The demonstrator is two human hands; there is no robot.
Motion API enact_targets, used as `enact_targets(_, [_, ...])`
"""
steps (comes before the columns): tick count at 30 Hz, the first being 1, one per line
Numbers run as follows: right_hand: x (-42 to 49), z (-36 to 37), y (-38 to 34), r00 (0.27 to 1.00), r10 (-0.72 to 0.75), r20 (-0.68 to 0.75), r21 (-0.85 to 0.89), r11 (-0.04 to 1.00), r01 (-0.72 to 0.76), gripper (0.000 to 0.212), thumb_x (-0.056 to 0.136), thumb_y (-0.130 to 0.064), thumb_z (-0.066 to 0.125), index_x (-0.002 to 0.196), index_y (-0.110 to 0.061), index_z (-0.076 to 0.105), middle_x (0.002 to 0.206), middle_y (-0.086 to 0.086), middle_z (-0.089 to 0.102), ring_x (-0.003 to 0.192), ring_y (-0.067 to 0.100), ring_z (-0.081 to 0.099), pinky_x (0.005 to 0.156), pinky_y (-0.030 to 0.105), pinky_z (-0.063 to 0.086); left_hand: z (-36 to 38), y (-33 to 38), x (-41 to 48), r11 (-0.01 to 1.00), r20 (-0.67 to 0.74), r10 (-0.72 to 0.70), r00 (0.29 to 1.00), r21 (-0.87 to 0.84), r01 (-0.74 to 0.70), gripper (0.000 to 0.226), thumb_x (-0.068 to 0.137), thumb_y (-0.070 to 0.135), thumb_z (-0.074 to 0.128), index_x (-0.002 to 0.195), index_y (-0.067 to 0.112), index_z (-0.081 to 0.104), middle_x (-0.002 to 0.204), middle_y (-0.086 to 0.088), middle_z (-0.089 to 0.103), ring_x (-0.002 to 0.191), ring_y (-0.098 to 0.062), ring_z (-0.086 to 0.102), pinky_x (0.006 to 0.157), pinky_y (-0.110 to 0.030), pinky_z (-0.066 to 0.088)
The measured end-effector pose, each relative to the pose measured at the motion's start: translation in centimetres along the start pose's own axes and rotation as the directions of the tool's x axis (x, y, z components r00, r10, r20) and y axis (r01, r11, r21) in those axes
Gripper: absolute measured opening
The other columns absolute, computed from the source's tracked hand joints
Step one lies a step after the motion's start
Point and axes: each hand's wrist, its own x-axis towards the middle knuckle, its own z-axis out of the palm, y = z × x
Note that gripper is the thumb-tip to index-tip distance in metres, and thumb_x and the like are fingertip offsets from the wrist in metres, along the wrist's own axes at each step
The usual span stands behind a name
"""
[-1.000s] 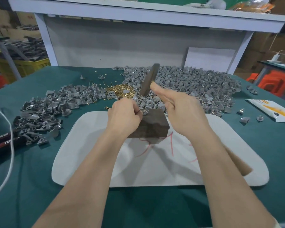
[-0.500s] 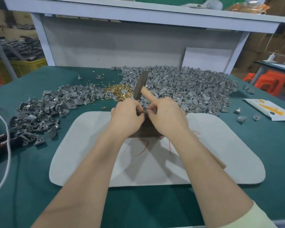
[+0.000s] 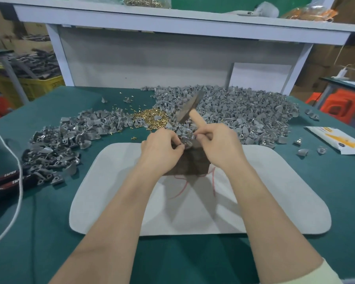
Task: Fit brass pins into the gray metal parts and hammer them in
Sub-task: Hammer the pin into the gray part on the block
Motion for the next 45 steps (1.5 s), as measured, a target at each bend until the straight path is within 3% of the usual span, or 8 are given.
enact_targets(7, [0.3, -1.3, 4.1, 0.977, 0.212, -0.028, 0.076, 0.975, -0.209, 0.043, 0.091, -0.018, 0.056, 0.132, -0.024, 0.043, 0.119, 0.005, 0.061, 0.097, 0.029, 0.057, 0.075, 0.033, 0.041, -0.4, -0.1, 1.8, 0.989, -0.095, -0.147, 0.984, -0.003, 0.148, 0.021, 0.088, 0.031, 0.062, 0.069, 0.024, 0.054, 0.073, 0.013, 0.053, 0.096, -0.024, 0.058, 0.092, -0.039, 0.044])
enact_targets(14, [0.6, -0.8, 5.7, 0.931, 0.364, -0.029, 0.019, 0.931, -0.364, 0.042, 0.096, -0.037, 0.048, 0.131, -0.016, 0.045, 0.122, 0.013, 0.06, 0.109, 0.032, 0.056, 0.079, 0.035, 0.04, 1.3, 3.5, 7.5, 0.968, -0.096, -0.174, 0.98, -0.197, 0.152, 0.007, 0.092, 0.021, 0.059, 0.087, 0.017, 0.057, 0.09, 0.0, 0.062, 0.081, -0.018, 0.057, 0.067, -0.027, 0.041])
enact_targets(19, [0.6, -1.3, 5.2, 0.937, 0.336, -0.092, -0.195, 0.917, -0.348, 0.031, 0.094, -0.03, 0.051, 0.123, -0.019, 0.054, 0.122, 0.015, 0.054, 0.108, 0.035, 0.051, 0.081, 0.038, 0.041, 3.0, 4.8, 8.7, 0.935, 0.146, -0.116, 0.982, -0.318, 0.158, 0.06, 0.091, 0.031, 0.06, 0.142, 0.009, 0.036, 0.143, -0.008, 0.04, 0.117, -0.023, 0.053, 0.101, -0.036, 0.043])
enact_targets(24, [2.3, -0.5, 0.0, 0.983, 0.054, -0.175, -0.11, 0.991, -0.074, 0.024, 0.091, -0.02, 0.054, 0.113, -0.017, 0.064, 0.113, 0.01, 0.062, 0.107, 0.03, 0.054, 0.093, 0.036, 0.042, 0.3, 1.8, 8.2, 0.863, -0.054, -0.137, 0.989, -0.497, 0.092, 0.031, 0.092, 0.027, 0.058, 0.12, 0.014, 0.058, 0.106, 0.008, 0.058, 0.074, -0.001, 0.056, 0.065, -0.012, 0.047])
enact_targets(28, [5.8, 4.6, -6.1, 0.979, -0.08, 0.188, -0.052, 0.994, 0.092, 0.024, 0.09, -0.013, 0.051, 0.106, -0.017, 0.069, 0.108, 0.007, 0.069, 0.101, 0.026, 0.062, 0.089, 0.035, 0.05, -4.0, -2.0, 8.4, 0.707, -0.232, -0.381, 0.895, -0.697, 0.121, 0.021, 0.091, 0.018, 0.054, 0.111, 0.015, 0.061, 0.109, 0.0, 0.06, 0.094, -0.013, 0.056, 0.084, -0.025, 0.045])
enact_targets(33, [9.5, 12.6, -11.2, 0.909, -0.116, 0.401, -0.109, 0.979, 0.173, 0.034, 0.088, -0.003, 0.049, 0.118, -0.012, 0.063, 0.124, 0.012, 0.06, 0.109, 0.03, 0.058, 0.094, 0.038, 0.048, -6.3, -7.1, 8.4, 0.493, -0.203, -0.586, 0.785, -0.858, 0.147, 0.032, 0.093, 0.01, 0.046, 0.119, -0.007, 0.053, 0.073, 0.004, 0.045, 0.056, -0.007, 0.037, 0.045, -0.013, 0.034])
enact_targets(42, [11.2, 17.0, -12.3, 0.931, -0.077, 0.356, -0.271, 0.945, 0.181, 0.033, 0.088, -0.006, 0.048, 0.12, -0.005, 0.055, 0.132, 0.016, 0.043, 0.113, 0.037, 0.053, 0.084, 0.04, 0.046, -5.7, -9.2, 9.5, 0.418, -0.121, -0.65, 0.75, -0.882, 0.22, 0.036, 0.091, 0.009, 0.045, 0.122, -0.01, 0.049, 0.067, 0.005, 0.037, 0.057, -0.007, 0.033, 0.052, -0.019, 0.029])
enact_targets(45, [11.4, 17.0, -12.0, 0.94, -0.063, 0.336, -0.235, 0.961, 0.149, 0.038, 0.091, -0.008, 0.044, 0.128, -0.002, 0.045, 0.133, 0.019, 0.042, 0.115, 0.037, 0.053, 0.085, 0.039, 0.045, -5.3, -8.7, 9.6, 0.428, -0.12, -0.643, 0.756, -0.875, 0.225, 0.037, 0.091, 0.009, 0.045, 0.123, -0.01, 0.049, 0.079, -0.023, 0.05, 0.057, -0.006, 0.033, 0.054, -0.019, 0.031])
